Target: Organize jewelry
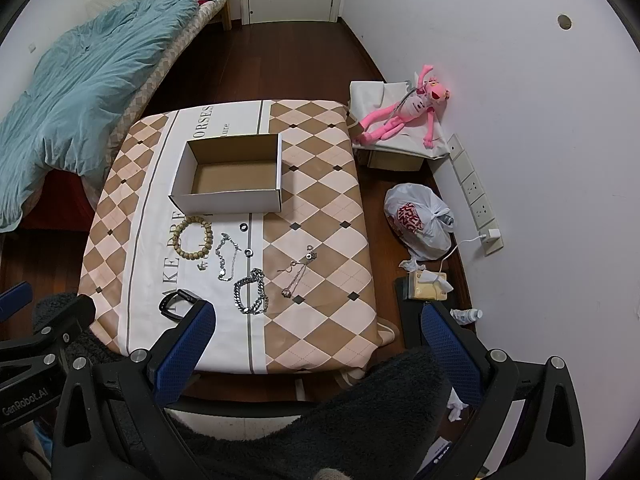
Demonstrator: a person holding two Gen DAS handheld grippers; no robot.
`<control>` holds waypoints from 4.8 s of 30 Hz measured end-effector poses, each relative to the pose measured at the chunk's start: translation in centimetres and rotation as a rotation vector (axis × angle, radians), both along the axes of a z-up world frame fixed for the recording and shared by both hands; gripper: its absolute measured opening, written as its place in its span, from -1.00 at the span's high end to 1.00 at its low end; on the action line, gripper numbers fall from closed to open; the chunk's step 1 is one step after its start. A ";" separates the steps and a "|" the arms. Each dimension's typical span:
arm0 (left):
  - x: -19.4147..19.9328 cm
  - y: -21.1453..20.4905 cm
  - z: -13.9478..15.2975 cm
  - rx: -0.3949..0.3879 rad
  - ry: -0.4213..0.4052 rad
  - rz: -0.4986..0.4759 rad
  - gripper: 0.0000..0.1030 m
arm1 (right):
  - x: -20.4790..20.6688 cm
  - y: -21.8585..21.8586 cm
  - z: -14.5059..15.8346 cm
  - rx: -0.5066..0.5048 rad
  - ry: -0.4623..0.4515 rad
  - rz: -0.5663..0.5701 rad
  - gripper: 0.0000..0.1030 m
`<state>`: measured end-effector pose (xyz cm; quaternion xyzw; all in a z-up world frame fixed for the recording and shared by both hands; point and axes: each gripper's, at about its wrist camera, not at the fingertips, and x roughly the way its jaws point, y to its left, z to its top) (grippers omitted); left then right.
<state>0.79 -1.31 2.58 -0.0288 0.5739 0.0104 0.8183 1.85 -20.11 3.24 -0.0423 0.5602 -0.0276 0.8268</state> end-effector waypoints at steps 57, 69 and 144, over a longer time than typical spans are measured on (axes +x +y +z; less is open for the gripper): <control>4.4 3.8 -21.8 0.083 0.208 -0.101 0.86 | 5.9 1.3 -24.9 0.183 0.371 -0.075 -0.49; 4.3 7.4 -18.8 0.081 0.182 -0.074 0.87 | 5.9 5.3 -25.0 0.113 0.301 0.016 0.88; 19.8 3.1 -12.5 0.111 -0.081 0.048 -0.92 | 22.4 4.1 -17.1 0.096 0.111 0.077 -0.88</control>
